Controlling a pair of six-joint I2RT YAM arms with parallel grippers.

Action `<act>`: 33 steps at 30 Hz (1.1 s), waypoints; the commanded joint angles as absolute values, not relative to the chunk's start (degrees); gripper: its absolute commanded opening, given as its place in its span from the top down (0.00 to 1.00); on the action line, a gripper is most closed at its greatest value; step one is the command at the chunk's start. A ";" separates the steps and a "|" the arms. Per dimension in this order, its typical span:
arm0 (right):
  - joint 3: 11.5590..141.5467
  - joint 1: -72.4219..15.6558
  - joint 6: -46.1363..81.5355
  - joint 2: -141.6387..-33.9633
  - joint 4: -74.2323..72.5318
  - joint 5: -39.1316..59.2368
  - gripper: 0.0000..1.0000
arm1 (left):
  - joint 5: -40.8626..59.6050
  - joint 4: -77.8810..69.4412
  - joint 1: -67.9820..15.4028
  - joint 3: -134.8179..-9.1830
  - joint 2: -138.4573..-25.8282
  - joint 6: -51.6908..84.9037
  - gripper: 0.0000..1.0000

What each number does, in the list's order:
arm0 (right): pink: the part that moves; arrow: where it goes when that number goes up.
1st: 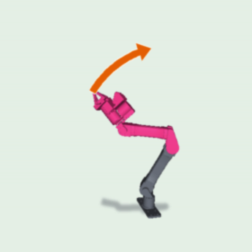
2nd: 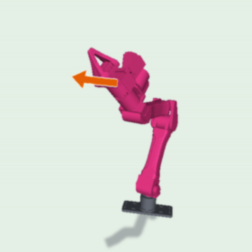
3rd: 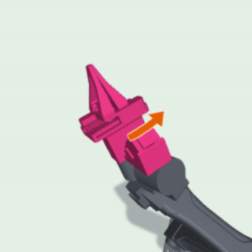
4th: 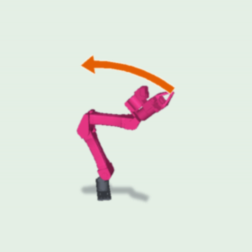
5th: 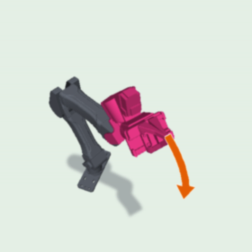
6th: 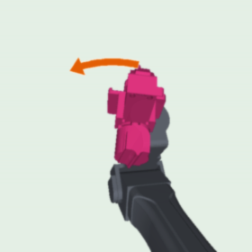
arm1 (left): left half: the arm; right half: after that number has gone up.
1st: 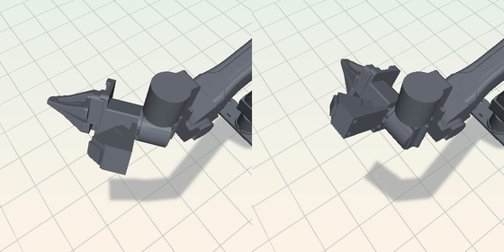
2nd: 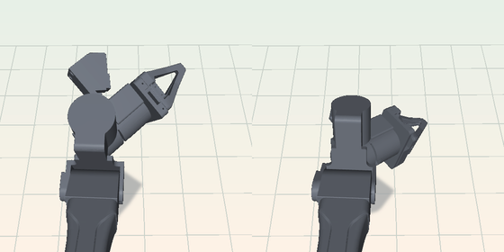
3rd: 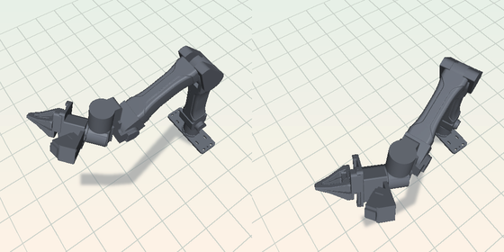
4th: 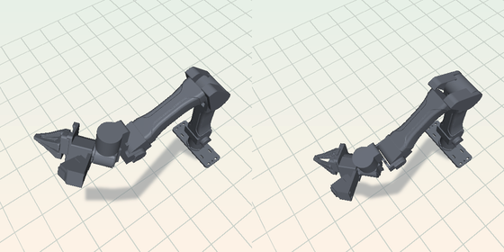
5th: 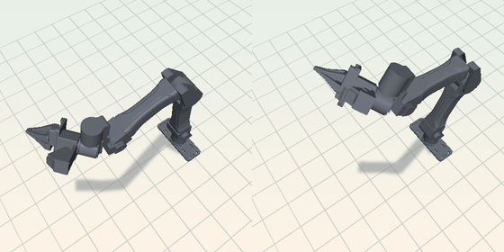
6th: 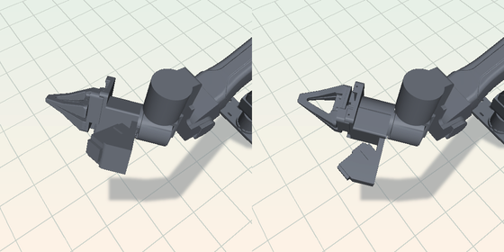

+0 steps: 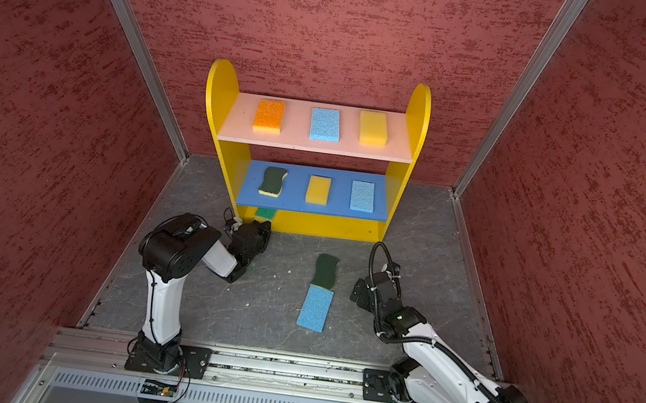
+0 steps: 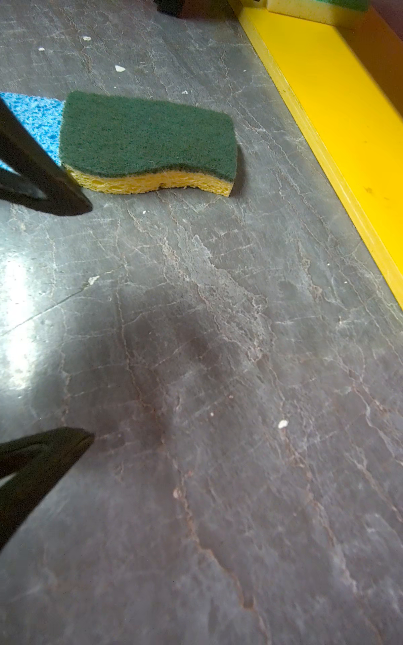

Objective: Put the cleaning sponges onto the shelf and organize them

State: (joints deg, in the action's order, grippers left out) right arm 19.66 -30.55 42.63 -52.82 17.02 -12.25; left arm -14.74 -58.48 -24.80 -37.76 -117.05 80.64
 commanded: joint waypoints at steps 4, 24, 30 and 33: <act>19.10 -30.32 43.16 -51.86 16.70 -13.76 0.04 | -14.32 -48.05 -24.95 -37.79 -119.09 80.92 0.99; 19.00 -30.28 43.03 -51.86 16.52 -13.67 0.05 | -11.80 -47.10 -24.65 -41.54 -121.67 80.08 0.99; 18.94 -30.33 43.12 -51.51 16.61 -13.68 0.04 | -10.24 -49.73 -24.60 -41.62 -123.04 79.80 0.99; 18.81 -30.32 43.08 -51.42 16.61 -13.65 0.05 | -9.93 -49.79 -24.69 -41.93 -123.13 79.17 0.99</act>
State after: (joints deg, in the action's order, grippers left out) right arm 19.64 -30.55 42.63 -52.23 17.02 -12.25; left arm -12.36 -56.29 -24.69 -42.76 -119.61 81.91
